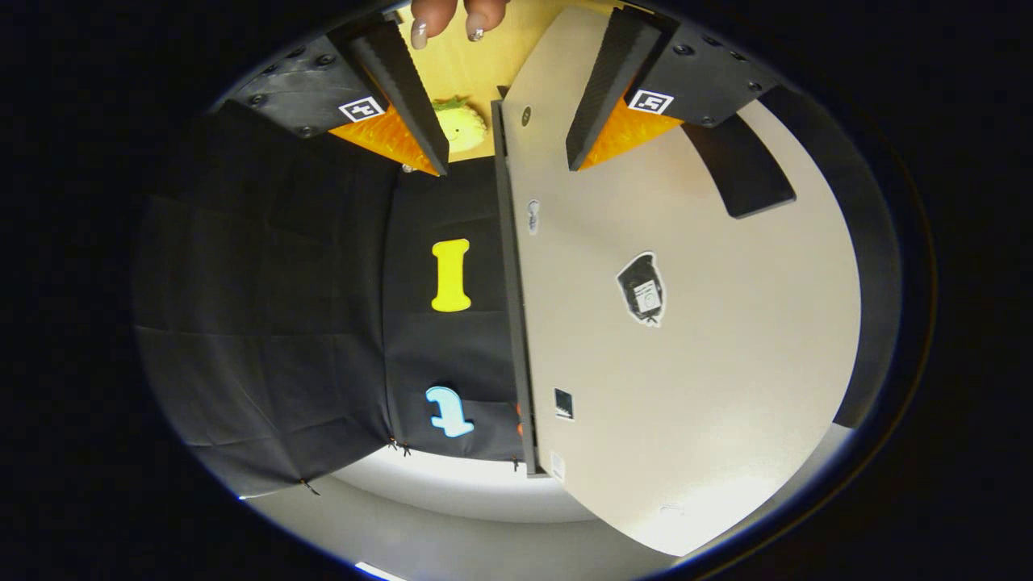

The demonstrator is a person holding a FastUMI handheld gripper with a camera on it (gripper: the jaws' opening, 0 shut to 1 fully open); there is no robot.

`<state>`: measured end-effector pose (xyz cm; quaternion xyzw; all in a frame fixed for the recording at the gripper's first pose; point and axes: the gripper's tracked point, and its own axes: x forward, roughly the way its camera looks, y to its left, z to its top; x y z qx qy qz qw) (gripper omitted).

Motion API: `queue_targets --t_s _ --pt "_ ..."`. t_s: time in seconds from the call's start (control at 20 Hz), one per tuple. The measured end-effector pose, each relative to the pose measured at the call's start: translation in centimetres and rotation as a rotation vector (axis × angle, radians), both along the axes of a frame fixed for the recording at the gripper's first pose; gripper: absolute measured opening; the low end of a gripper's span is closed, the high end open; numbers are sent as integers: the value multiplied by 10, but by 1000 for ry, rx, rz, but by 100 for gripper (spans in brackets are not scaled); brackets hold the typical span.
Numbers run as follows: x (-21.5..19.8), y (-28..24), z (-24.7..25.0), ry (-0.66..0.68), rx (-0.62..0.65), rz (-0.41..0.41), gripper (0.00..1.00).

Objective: Open the shoe cabinet door, grab the shoes and put them into the shoe cabinet, then close the shoe cabinet door.

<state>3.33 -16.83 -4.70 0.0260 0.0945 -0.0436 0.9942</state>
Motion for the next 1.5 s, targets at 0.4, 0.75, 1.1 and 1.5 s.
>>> queue_targets --t_s 0.4,0.75,1.1,1.5 --pt "20 96 -10 -10 -9 89 97" --pt "25 141 -10 -18 -8 151 98" --pt "27 155 -9 -28 -20 185 98" --pt "20 155 -4 -59 -43 192 98"
